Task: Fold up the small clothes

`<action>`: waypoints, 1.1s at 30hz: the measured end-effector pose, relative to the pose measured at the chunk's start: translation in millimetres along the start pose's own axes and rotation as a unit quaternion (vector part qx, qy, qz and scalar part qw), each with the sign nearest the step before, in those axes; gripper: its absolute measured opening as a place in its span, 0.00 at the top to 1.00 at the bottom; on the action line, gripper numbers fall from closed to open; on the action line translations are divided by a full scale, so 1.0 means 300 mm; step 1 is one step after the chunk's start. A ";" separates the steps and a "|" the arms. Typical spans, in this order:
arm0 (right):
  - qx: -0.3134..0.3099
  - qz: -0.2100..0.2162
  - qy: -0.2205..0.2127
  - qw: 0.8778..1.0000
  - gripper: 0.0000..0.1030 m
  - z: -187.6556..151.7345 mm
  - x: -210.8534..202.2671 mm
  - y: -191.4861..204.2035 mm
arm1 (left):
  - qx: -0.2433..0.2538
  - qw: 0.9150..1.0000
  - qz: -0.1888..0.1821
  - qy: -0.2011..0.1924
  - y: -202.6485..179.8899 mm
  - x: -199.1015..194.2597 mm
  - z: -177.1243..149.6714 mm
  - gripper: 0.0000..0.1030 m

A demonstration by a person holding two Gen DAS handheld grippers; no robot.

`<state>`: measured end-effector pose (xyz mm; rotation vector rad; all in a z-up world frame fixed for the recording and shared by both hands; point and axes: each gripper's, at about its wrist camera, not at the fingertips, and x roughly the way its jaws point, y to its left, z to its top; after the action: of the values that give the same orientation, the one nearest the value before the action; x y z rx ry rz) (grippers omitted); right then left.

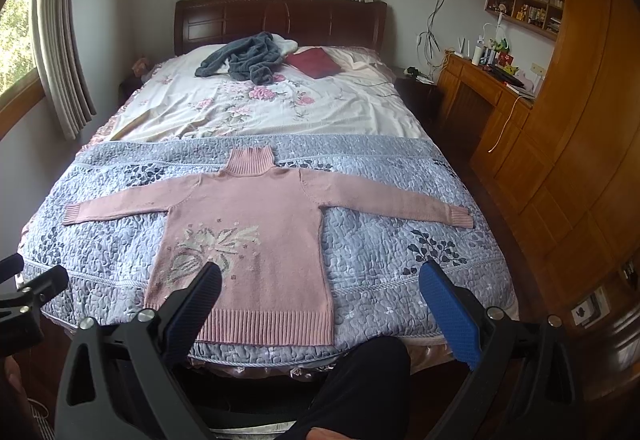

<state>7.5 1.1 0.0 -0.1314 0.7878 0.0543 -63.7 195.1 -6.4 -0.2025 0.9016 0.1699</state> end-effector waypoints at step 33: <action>0.001 -0.003 -0.002 1.000 0.04 0.018 -0.002 -0.002 | -0.003 1.000 -0.002 -0.005 0.001 -0.006 0.017 0.03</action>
<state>10.8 1.2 4.3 -0.1317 0.7835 0.0488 -61.0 196.6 -1.9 -0.2085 0.8900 0.1697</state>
